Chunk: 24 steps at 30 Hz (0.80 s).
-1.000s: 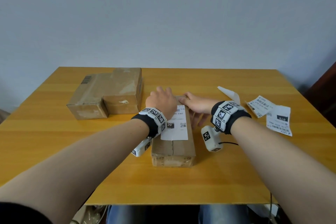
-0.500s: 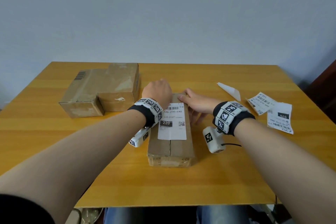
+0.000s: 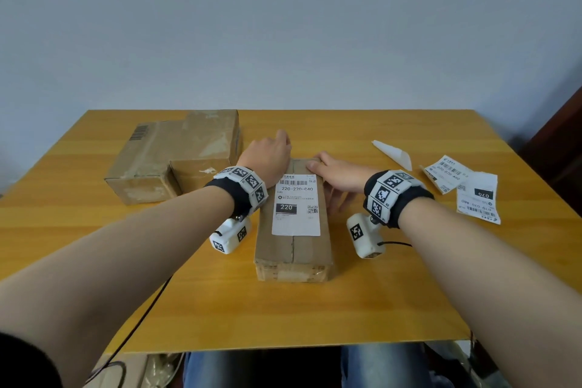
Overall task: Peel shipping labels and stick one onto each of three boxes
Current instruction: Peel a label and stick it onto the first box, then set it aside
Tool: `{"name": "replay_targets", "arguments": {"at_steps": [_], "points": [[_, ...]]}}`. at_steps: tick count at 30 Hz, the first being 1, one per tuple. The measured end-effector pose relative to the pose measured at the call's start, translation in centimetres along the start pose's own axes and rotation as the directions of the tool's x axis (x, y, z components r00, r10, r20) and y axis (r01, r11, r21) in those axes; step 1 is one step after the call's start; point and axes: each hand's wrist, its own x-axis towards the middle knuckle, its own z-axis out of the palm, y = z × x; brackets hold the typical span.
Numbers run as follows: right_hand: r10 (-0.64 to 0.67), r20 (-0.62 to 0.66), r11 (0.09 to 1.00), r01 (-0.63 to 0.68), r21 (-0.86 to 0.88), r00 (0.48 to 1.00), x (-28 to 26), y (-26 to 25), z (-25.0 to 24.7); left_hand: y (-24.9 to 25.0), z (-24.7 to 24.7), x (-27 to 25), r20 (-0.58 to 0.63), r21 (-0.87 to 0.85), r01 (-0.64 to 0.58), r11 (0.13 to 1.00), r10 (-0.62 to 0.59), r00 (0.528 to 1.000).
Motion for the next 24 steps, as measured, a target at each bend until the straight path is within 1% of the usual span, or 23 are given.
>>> {"name": "replay_targets", "arguments": {"at_steps": [2,4,6,8,10,12,14,16,17,19,21,22,24], "points": [[0.007,-0.011,1.0,-0.008,-0.011,1.0,-0.3,-0.2,0.1,-0.3,-0.5,-1.7,0.017,-0.115,-0.001,0.993,0.003,1.0],[0.012,-0.033,1.0,-0.013,-0.024,0.999,-0.6,-0.4,0.2,-0.3,-1.3,-3.5,0.054,-0.222,0.036,0.974,-0.025,0.998],[0.024,-0.066,0.999,-0.026,-0.035,0.998,-1.0,-0.6,0.4,0.1,-2.2,-5.2,0.149,-0.198,0.074,0.977,-0.045,0.988],[0.041,-0.091,0.998,-0.044,-0.035,0.995,-1.4,-0.8,0.4,1.1,-3.7,-6.8,0.271,-0.125,0.1,0.987,-0.063,0.961],[0.06,-0.113,0.997,-0.065,-0.033,0.992,-1.8,-0.9,0.3,2.4,-5.0,-8.4,0.368,-0.068,0.092,0.993,-0.061,0.928],[0.082,-0.143,0.995,-0.088,-0.036,0.986,-2.4,-0.9,0.3,3.7,-5.6,-9.9,0.425,-0.046,0.082,0.996,-0.055,0.904],[0.108,-0.182,0.992,-0.117,-0.04,0.977,-2.8,-0.6,0.2,4.6,-5.2,-11.1,0.456,-0.045,0.075,0.996,-0.046,0.889],[0.113,-0.238,0.987,-0.136,-0.083,0.965,-3.1,-0.2,0.0,5.1,-4.3,-11.8,0.481,-0.068,0.081,0.994,-0.038,0.876],[0.105,-0.274,0.982,-0.143,-0.124,0.956,-3.2,0.0,-0.2,5.3,-3.9,-11.9,0.48,-0.086,0.086,0.993,-0.035,0.877],[0.096,-0.334,0.969,-0.165,-0.184,0.938,-3.3,0.5,-0.9,5.5,-3.2,-11.8,0.444,-0.108,0.076,0.991,-0.02,0.896],[0.112,-0.365,0.963,-0.192,-0.192,0.924,-3.5,1.3,-1.7,5.7,-3.1,-11.6,0.413,-0.102,0.028,0.994,0.017,0.91],[0.126,-0.372,0.96,-0.207,-0.188,0.92,-3.7,1.8,-2.2,5.7,-3.2,-11.4,0.412,-0.096,-0.01,0.995,0.049,0.91],[0.144,-0.361,0.96,-0.219,-0.176,0.921,-4.3,2.7,-3.1,5.5,-3.5,-11.0,0.427,-0.088,-0.103,0.991,0.131,0.895]]}}
